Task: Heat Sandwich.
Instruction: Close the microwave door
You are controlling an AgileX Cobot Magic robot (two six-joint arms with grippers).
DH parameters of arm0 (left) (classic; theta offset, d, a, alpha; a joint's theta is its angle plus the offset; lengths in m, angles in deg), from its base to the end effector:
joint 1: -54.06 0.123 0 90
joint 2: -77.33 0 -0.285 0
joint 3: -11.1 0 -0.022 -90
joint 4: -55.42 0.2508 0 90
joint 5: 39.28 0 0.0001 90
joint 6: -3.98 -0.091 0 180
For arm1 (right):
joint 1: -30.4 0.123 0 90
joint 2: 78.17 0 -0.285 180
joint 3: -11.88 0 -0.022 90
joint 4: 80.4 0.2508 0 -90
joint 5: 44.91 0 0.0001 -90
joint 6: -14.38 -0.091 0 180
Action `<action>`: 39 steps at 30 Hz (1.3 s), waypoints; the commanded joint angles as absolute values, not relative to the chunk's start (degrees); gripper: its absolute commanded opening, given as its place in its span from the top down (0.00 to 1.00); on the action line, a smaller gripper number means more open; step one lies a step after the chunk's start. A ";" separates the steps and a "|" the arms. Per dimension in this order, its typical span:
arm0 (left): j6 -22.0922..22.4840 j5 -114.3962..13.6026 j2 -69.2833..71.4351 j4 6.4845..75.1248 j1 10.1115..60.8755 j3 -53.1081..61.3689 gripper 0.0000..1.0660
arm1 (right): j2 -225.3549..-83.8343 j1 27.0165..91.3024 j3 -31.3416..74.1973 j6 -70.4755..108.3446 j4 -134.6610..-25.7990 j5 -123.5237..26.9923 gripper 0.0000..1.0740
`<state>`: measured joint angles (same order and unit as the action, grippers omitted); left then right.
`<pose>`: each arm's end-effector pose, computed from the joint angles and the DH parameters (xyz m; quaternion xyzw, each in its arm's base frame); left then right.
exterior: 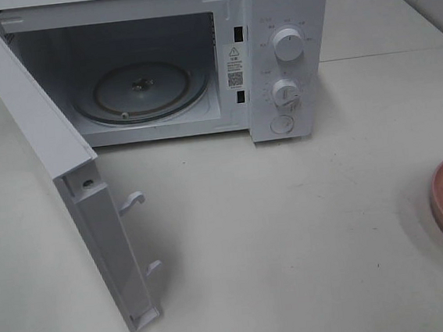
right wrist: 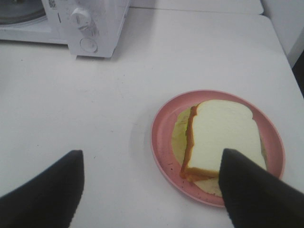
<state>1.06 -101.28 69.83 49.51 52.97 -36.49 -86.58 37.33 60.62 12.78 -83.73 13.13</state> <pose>-0.0089 -0.0081 0.2806 0.0329 0.8513 -0.0431 0.5219 -0.0004 -0.0046 0.2805 -0.0390 0.8430 0.0109 0.5364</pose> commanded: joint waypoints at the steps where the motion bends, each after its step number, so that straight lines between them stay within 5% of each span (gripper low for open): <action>1: 1.28 -100.53 70.12 49.06 53.08 -36.66 0.09 | -84.06 35.73 60.73 12.60 -83.73 12.27 0.29; 39: 1.28 -100.53 70.17 49.06 53.08 -36.66 0.09 | -84.12 34.81 60.73 12.60 -83.78 12.27 0.29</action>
